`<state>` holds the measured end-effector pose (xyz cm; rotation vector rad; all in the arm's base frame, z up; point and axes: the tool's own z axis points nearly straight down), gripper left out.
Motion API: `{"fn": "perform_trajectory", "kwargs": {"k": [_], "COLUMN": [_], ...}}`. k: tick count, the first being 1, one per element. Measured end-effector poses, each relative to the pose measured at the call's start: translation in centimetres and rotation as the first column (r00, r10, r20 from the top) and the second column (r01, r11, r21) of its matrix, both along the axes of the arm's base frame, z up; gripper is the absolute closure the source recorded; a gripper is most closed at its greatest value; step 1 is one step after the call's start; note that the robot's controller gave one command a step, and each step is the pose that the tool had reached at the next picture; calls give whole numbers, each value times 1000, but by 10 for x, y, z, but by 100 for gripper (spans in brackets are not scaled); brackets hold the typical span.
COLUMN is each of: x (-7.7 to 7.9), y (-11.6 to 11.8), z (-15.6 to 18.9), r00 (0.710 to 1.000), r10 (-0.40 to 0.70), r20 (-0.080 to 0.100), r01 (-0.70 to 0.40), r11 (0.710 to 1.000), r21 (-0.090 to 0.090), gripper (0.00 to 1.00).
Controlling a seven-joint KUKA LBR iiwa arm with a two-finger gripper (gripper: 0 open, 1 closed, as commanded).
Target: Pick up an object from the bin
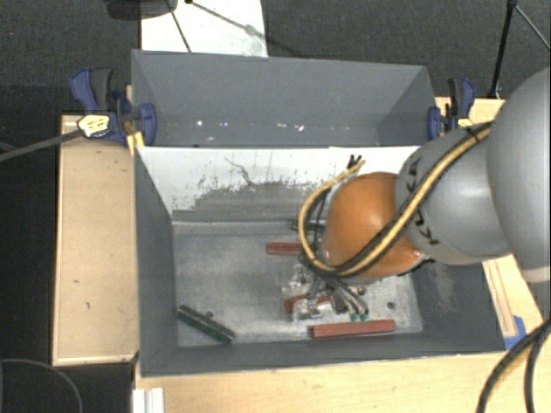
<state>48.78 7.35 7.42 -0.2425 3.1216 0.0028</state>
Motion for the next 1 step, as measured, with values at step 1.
{"fn": "perform_trajectory", "kwargs": {"k": [1], "x": [20], "y": [-1], "z": [205], "r00": [1000], "r10": [23], "r20": [-8], "r01": [-23], "r11": [1000], "r21": [-2], "gripper": [100]}}
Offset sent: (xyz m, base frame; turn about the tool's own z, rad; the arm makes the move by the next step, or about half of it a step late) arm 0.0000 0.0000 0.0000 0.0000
